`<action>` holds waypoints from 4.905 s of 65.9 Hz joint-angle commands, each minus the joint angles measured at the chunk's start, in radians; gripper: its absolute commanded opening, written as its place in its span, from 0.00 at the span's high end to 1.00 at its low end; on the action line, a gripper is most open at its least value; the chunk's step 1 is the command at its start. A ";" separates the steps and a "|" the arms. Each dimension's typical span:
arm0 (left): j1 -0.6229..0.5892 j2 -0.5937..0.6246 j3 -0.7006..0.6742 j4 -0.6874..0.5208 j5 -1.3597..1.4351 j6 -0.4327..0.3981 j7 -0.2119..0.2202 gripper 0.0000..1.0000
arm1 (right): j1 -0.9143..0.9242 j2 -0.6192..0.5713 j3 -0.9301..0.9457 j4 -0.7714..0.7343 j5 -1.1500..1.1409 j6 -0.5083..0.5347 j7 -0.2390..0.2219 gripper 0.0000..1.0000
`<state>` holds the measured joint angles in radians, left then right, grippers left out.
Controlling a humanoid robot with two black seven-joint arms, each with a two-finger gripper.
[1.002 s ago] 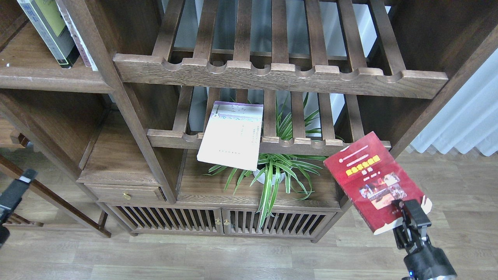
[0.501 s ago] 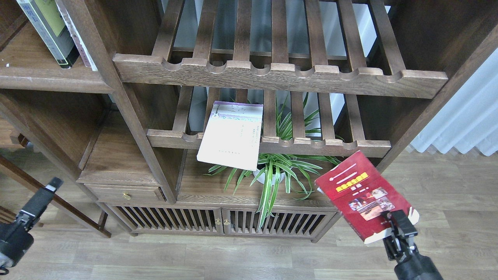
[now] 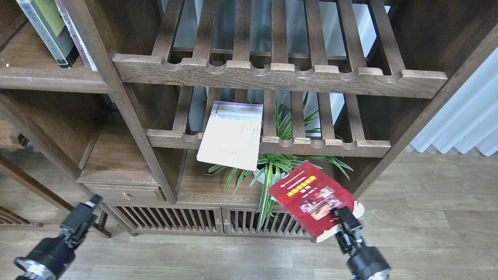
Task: Organize books on shelf
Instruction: 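Bring the red book to the left gripper and grip it with both, then carry the red book with the left gripper to the side shelf, then place the red book upright on the side shelf with the left gripper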
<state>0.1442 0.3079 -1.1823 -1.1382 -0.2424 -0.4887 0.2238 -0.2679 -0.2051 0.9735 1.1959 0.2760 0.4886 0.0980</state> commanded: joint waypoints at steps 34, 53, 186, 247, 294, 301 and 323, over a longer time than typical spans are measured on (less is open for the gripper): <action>-0.012 -0.233 0.154 -0.012 -0.058 0.000 -0.034 0.05 | 0.064 0.131 -0.148 -0.001 -0.017 0.000 -0.038 0.96; -0.021 -0.308 0.222 -0.002 -0.060 0.000 -0.038 0.05 | 0.064 0.171 -0.168 -0.001 -0.021 0.000 -0.066 0.96; 0.026 -0.033 0.214 -0.086 -0.095 0.000 -0.109 0.94 | 0.035 0.201 -0.159 0.019 -0.097 0.000 -0.098 0.01; 0.241 0.221 -0.721 -0.387 0.186 0.000 0.075 0.94 | 0.027 0.205 -0.165 0.005 -0.112 0.000 -0.098 0.01; -0.231 0.249 -0.884 -0.344 0.609 0.000 0.140 0.94 | 0.006 0.205 -0.160 0.007 -0.113 0.000 -0.098 0.01; -0.297 0.246 -0.882 -0.338 0.661 0.000 0.140 0.94 | 0.006 0.205 -0.160 0.007 -0.115 0.000 -0.098 0.01; -0.515 0.241 -0.832 -0.250 0.801 0.000 0.143 0.94 | -0.001 0.205 -0.154 0.007 -0.113 0.000 -0.098 0.01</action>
<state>-0.3123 0.5494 -2.0268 -1.4152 0.5229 -0.4889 0.3655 -0.2681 0.0000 0.8191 1.2027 0.1622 0.4888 0.0000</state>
